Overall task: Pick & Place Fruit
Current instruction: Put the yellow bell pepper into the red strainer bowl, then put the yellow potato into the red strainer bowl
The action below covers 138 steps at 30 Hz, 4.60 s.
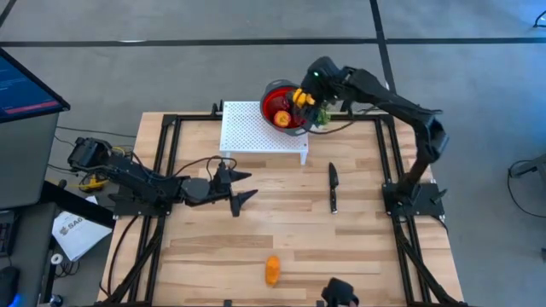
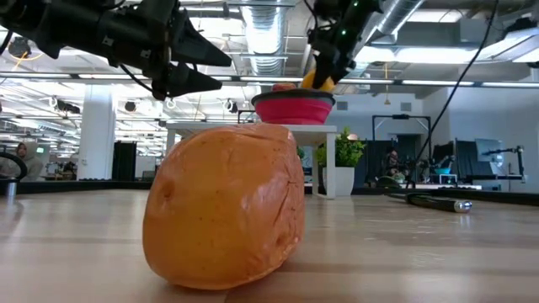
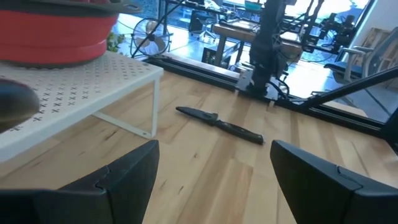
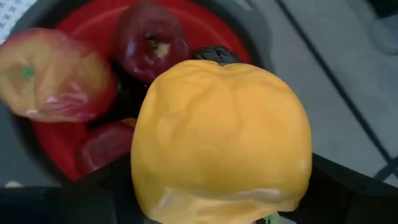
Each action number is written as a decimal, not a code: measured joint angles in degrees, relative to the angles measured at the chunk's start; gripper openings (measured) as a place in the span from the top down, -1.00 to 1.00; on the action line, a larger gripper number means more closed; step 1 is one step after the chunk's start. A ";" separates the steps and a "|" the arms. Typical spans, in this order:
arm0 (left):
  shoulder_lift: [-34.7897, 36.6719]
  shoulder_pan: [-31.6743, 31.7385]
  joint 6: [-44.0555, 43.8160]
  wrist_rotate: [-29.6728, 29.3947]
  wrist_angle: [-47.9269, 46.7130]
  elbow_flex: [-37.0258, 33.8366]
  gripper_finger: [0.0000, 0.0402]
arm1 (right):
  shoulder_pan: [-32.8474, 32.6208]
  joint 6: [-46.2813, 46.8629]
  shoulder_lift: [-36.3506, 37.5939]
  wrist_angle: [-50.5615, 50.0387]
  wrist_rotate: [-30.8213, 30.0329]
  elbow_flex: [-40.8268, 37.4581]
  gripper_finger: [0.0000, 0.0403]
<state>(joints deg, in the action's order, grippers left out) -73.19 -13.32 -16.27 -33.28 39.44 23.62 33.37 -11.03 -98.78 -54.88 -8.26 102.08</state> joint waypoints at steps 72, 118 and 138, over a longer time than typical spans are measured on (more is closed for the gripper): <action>0.00 -4.10 8.04 -1.68 0.61 0.00 -0.50 | -35.24 11.05 28.62 90.07 3.50 -64.13 0.24; -38.45 -12.44 40.59 47.20 -14.30 31.67 -0.72 | -72.24 32.11 -0.21 126.88 -21.19 -74.93 0.17; -43.98 -12.63 39.50 46.30 -12.89 32.37 -0.76 | -77.29 32.24 -23.43 134.27 -27.63 -52.70 0.34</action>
<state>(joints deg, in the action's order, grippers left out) -117.16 -25.95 23.23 13.02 26.55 55.99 -43.92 21.21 -122.21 79.38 -35.88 49.38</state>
